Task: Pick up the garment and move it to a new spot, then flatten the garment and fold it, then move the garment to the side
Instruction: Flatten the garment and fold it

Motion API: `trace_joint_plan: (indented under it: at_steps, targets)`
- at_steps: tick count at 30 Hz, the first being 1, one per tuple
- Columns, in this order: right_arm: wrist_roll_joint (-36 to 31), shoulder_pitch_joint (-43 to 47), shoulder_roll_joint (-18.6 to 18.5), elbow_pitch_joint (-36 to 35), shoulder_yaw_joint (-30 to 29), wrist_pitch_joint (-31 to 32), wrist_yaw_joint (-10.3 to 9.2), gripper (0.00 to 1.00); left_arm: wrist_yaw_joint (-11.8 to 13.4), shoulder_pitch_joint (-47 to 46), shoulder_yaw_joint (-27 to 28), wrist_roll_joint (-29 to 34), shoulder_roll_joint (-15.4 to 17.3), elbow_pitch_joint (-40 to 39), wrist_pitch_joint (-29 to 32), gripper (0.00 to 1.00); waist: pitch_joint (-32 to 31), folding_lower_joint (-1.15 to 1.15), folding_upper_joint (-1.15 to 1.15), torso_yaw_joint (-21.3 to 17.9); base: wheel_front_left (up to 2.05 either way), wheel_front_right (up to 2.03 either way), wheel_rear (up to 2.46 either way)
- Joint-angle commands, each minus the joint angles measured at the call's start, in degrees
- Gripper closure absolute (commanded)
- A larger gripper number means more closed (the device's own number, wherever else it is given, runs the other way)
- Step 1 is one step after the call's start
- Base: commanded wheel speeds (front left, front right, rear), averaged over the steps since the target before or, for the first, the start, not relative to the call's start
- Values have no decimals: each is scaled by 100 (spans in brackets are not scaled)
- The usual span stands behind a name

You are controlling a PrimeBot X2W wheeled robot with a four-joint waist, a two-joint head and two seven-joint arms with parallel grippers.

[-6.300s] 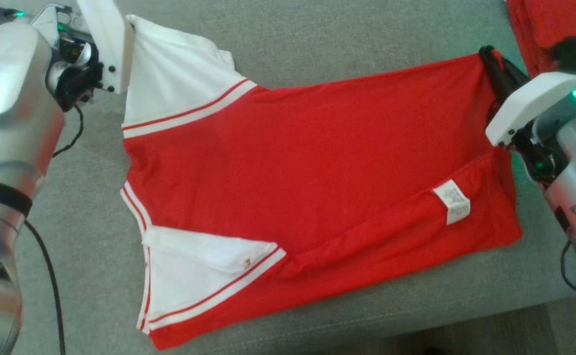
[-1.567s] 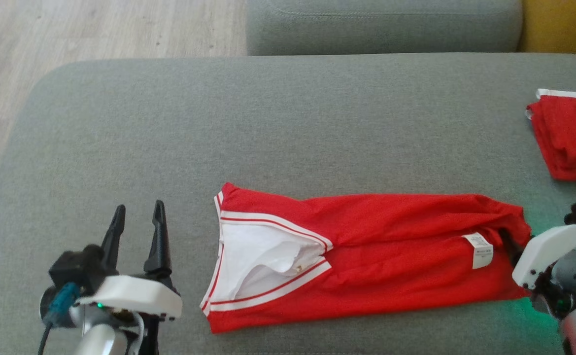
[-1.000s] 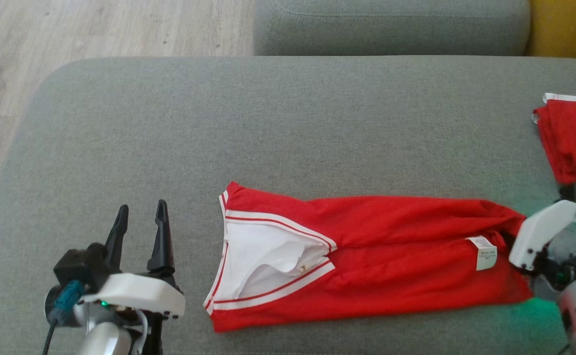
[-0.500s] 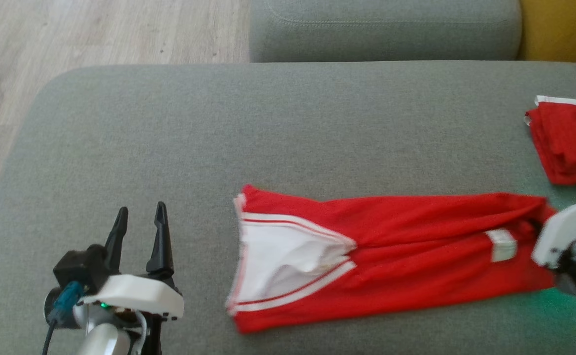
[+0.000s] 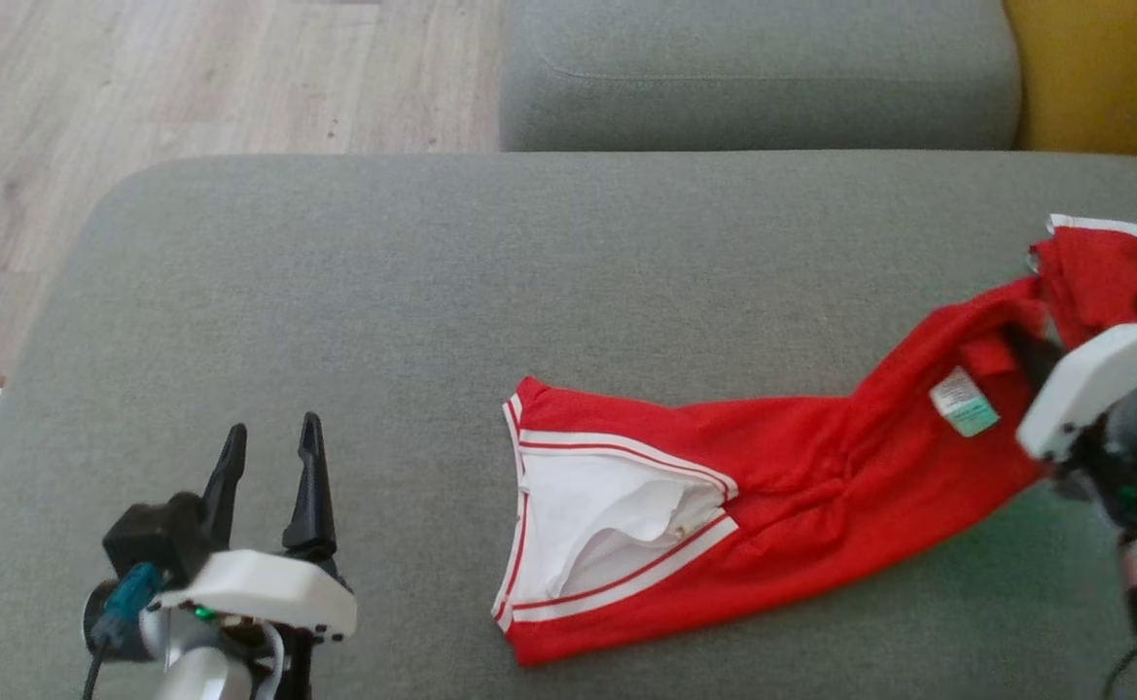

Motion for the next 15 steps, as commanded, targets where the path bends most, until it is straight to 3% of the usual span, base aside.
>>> trace_joint_plan:
  at_steps: [1, 4, 5, 8, 15]
  targets:
    - [149, 140, 102, -568, 110, 107, -5, 100, -21, -136, 256, -35, 50, -125, -70, 0, -50, 0, 0, 67, 0, 0, 0]
    - [461, 464, 450, -1414, 169, 414, -5, 100, -35, -125, 269, -51, 78, -117, -70, 0, -101, 0, 0, 164, 0, 0, 0]
    - [653, 687, 720, -1984, 255, 637, -5, 100, -45, -121, 277, -61, 96, -115, -69, 0, -123, 0, 0, 239, 0, 0, 0]
    - [898, 944, 1149, -2594, 377, 901, -5, 100, -67, -123, 263, -77, 108, -98, -64, 0, -140, 0, 0, 369, 0, 0, 0]
    - [1204, 1143, 1668, -2659, 782, 1054, -5, 100, -113, -214, 148, -77, 69, -11, -22, 0, -119, 0, 0, 808, 0, 0, 0]
